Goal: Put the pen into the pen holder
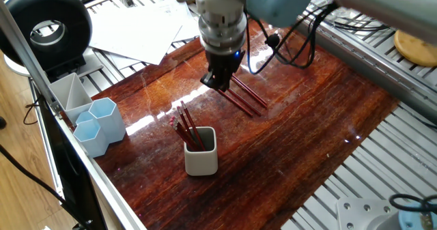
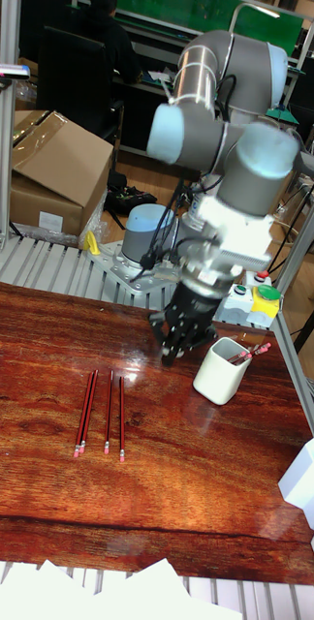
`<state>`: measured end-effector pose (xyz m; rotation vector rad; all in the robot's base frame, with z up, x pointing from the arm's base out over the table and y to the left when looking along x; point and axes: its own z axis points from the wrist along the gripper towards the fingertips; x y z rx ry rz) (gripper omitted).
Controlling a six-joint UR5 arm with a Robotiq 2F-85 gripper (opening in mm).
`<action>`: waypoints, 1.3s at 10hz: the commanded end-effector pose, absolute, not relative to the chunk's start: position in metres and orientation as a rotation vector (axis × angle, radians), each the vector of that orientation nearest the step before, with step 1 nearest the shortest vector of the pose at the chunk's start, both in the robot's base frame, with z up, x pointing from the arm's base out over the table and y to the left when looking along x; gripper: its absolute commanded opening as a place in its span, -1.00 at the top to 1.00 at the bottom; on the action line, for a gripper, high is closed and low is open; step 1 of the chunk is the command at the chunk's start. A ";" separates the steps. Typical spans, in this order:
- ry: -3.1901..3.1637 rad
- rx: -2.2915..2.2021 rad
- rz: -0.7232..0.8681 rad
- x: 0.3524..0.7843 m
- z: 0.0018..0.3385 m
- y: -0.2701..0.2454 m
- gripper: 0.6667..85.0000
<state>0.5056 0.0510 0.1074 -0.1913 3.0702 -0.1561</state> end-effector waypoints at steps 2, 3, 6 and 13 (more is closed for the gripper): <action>3.050 -0.096 -0.057 0.518 0.084 0.055 0.99; 3.026 -0.095 -0.036 0.524 0.084 0.059 0.99; 3.083 -0.071 -0.017 0.509 0.083 0.062 0.99; 3.170 -0.091 0.000 0.487 0.082 0.064 0.99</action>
